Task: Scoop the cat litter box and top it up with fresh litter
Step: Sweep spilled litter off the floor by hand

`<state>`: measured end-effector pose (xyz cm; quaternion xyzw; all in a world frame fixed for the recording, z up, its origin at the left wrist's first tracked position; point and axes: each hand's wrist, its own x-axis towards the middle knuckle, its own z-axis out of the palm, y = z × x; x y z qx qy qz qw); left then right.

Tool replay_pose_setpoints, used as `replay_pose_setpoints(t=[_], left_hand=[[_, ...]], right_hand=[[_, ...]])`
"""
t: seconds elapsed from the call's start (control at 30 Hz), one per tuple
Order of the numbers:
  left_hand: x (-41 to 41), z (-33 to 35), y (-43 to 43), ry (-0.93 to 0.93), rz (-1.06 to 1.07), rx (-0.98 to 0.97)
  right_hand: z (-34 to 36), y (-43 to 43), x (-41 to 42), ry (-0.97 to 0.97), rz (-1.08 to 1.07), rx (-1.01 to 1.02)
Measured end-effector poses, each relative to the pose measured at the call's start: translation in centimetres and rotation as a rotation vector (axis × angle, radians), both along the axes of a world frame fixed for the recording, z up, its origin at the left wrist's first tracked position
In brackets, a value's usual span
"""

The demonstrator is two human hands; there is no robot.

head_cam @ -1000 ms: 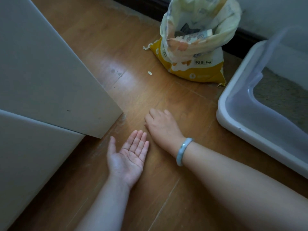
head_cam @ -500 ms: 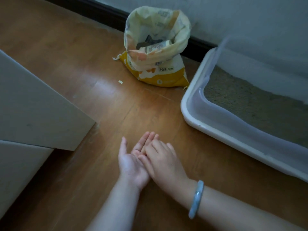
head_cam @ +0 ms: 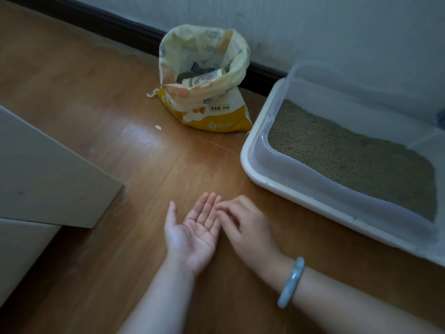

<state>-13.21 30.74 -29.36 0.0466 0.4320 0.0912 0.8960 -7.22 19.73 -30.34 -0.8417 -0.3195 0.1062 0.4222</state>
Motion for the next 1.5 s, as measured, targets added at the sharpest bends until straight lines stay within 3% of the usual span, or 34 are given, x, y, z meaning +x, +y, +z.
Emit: replay_pose_setpoints(t=[0.07,0.2,0.6,0.7,0.83,1.1,1.3,1.4,1.5], left_hand=[[-0.1,-0.2,0.6,0.005,0.019,0.007],[-0.4,-0.6,1.7,0.011,0.037,0.026],[-0.9,-1.5,4.1,0.027,0.056,0.047],[-0.9,-1.6,4.1,0.029,0.053,0.046],[-0.7,-1.7,3.9,0.015,0.046,0.035],[-0.3,-1.6,3.4,-0.004,0.029,0.025],[-0.7,-1.8,3.7,0.003,0.025,0.044],[-0.9,-1.6,3.8,0.014,0.023,0.045],[-1.1,-1.1,3.6,0.024,0.000,0.065]], right_hand=[[-0.6,-0.1,0.9,0.007,-0.061,-0.108],[-1.3,1.1,3.1,-0.066,0.029,-0.484],[-3.2,5.8,6.8,-0.310,0.157,-0.749],[-3.2,5.7,6.4,-0.421,0.205,-0.743],[-3.2,5.0,6.1,-0.509,0.164,-0.586],[-3.3,5.2,6.3,-0.487,0.146,-0.505],[-3.8,5.2,6.4,-0.547,0.195,-0.629],[-3.5,5.2,6.3,-0.433,0.200,-0.619],[-0.9,4.9,4.6,-0.178,0.161,-0.411]])
